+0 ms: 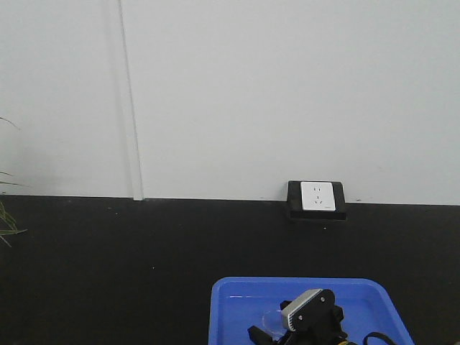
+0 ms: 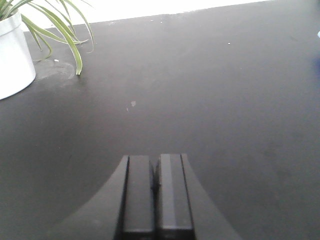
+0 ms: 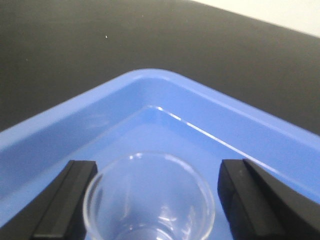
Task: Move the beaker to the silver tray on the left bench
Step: 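Lower the right gripper around the glass beaker in the blue tray, then close the right gripper on the beaker and lift it out of the tray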
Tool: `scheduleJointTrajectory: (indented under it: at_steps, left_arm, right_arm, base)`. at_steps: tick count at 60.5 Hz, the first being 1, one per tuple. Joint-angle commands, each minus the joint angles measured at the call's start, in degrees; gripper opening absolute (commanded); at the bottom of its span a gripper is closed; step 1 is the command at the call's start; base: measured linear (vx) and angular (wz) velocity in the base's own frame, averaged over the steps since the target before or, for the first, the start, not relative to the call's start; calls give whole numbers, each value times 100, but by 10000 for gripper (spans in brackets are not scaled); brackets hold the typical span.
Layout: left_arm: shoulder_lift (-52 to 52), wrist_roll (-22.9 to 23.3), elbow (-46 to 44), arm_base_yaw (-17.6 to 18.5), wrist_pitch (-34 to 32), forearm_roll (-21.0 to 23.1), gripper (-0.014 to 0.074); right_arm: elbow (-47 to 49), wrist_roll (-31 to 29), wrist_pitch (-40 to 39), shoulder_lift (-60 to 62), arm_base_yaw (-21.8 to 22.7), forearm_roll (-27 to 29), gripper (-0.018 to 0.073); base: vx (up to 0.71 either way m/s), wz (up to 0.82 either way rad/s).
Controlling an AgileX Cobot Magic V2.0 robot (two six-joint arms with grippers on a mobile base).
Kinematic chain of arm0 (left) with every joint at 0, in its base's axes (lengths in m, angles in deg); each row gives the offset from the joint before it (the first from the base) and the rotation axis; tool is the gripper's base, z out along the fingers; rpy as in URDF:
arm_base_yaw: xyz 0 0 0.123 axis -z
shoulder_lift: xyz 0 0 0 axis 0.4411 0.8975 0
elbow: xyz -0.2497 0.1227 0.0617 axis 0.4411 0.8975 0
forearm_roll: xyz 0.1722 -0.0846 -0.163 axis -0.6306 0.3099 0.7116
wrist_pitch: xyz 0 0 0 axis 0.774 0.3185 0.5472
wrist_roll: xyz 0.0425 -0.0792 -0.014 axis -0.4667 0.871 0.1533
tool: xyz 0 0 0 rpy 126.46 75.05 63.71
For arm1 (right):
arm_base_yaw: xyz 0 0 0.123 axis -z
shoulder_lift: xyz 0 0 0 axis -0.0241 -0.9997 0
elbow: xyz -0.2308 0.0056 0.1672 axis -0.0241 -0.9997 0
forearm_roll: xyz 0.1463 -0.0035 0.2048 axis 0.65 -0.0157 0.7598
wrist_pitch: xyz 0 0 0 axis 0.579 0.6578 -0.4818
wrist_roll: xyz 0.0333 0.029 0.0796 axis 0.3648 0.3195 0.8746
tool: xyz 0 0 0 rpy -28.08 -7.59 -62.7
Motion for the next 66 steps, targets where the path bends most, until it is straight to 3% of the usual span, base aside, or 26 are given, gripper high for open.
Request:
scheduleJointTrajectory:
  at_steps: [1,11,16,38,50,60,66]
  left_arm:
    - [-40,10,114,31,-462,16,1]
    - [-40,10,114,31,-462,16,1]
    - [-40,10,114,31,-462,16,1]
    - [-40,10,114,31,-462,16,1]
    - [-40,10,114,31,-462,16,1]
    - [-40,10,114,31,-462,16,1]
    - [-40,10,114,31,-462,16,1]
  right_arm:
    - [151,36,-456,166,-6,0,551]
    - [146,36,-458,111,-6,-42,529]
    - [146,36,-487,111,-6,-90,466]
    - [38,550,-444,384,-6,-220,-18]
    - [-153,899,-1,1287,-6,-518,-15]
    - [-153,1630,1014,2335,-6,-1681,-15]
    - [-153,2730,1533,3139,-6,-2382,-15]
  base:
    - [0,0]
    - [0,0]
    - [0,0]
    - [0,0]
    - [0,0]
    - [0,0]
    - [0,0]
